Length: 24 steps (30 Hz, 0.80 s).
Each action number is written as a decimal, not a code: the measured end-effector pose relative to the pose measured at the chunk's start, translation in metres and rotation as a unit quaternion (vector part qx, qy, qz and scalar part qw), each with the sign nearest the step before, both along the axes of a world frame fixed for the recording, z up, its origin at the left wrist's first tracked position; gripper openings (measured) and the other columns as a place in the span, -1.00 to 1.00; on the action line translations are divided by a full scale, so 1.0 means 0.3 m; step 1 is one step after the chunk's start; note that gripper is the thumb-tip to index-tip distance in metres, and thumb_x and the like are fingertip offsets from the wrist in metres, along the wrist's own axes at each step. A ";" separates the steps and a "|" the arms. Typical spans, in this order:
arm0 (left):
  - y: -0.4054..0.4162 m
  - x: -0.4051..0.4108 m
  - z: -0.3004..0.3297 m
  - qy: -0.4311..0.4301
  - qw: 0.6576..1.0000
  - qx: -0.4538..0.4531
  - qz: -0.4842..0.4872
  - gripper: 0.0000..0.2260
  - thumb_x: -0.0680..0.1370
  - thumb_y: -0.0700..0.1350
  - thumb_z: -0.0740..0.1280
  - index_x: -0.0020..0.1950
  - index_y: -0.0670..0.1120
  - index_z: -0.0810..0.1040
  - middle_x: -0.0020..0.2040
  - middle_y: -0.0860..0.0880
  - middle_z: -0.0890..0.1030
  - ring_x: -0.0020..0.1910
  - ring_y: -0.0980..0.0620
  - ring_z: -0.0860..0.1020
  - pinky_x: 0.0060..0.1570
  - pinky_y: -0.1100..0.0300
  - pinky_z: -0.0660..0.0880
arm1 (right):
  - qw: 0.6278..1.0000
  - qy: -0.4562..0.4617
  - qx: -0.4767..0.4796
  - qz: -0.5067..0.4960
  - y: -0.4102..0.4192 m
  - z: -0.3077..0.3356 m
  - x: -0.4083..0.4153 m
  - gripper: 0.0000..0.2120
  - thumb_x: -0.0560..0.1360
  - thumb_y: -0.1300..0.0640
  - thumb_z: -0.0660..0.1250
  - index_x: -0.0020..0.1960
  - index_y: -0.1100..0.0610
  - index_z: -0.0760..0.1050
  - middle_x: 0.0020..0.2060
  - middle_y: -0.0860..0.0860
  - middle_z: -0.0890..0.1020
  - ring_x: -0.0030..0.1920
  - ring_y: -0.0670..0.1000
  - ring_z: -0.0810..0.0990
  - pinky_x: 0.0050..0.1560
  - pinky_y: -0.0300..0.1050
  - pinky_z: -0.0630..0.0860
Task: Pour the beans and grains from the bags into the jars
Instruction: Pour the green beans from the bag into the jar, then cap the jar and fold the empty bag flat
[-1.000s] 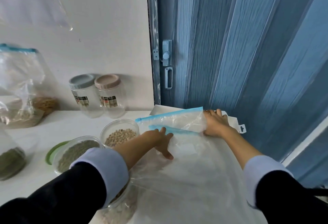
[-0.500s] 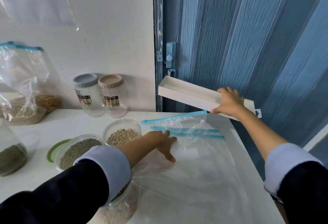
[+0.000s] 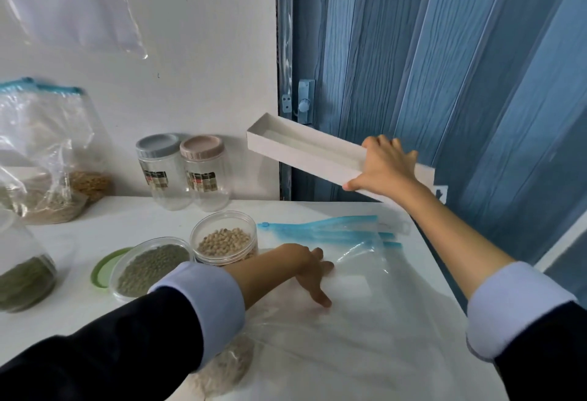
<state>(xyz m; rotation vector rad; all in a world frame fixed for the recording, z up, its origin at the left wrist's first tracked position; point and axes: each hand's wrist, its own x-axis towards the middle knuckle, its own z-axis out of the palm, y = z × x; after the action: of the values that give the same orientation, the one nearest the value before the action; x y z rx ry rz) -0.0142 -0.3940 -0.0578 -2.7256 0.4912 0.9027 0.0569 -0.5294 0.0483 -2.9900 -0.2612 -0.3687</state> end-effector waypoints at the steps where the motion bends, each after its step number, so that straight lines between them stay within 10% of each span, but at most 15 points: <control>1: -0.007 -0.008 0.001 0.000 1.000 -0.004 -0.004 -0.25 0.51 0.28 0.25 0.56 0.06 -0.03 0.53 -0.06 0.02 0.44 -0.19 0.21 0.34 -0.07 0.26 | 1.000 0.019 0.002 0.003 0.017 -0.011 -0.015 -0.14 0.26 -0.23 0.52 0.38 0.14 0.26 0.33 0.07 0.36 0.35 0.14 0.28 0.26 0.15 0.28; 14: -0.032 -0.084 0.020 0.005 0.999 -0.025 -0.034 -0.27 0.54 0.23 0.23 0.56 0.04 -0.08 0.57 -0.05 -0.06 0.50 -0.16 0.13 0.40 -0.05 0.20 | 0.971 0.236 -0.035 -0.025 0.016 -0.386 -0.107 -0.11 0.37 -0.23 0.44 0.45 0.15 0.05 0.44 0.12 0.20 0.42 0.14 0.23 0.35 0.16 0.28; 20: 0.006 -0.065 0.097 -0.012 0.997 -0.070 -0.017 -0.37 0.58 0.17 0.22 0.55 -0.03 0.07 0.51 -0.09 0.18 0.46 -0.12 0.22 0.40 0.00 0.19 | 0.958 0.267 -0.092 0.045 -0.027 -0.271 -0.130 0.20 0.30 -0.26 0.49 0.54 0.17 -0.26 0.53 0.12 -0.09 0.52 0.19 -0.11 0.43 0.36 -0.09; 24: 0.087 -0.029 0.206 -0.092 0.989 -0.112 0.002 -0.44 0.59 0.14 0.22 0.49 -0.10 0.23 0.47 -0.10 0.29 0.42 -0.11 0.28 0.39 0.02 0.25 | 0.970 0.207 -0.085 0.089 -0.006 -0.103 -0.147 0.11 0.31 -0.25 0.48 0.54 0.14 -0.14 0.48 0.11 0.01 0.49 0.18 0.00 0.43 0.31 0.03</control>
<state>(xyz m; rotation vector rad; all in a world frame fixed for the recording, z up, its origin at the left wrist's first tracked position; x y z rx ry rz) -0.0228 -0.3679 0.0040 -2.9752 0.5807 0.6220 0.0127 -0.5310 0.0174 -3.0762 -0.5334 0.3113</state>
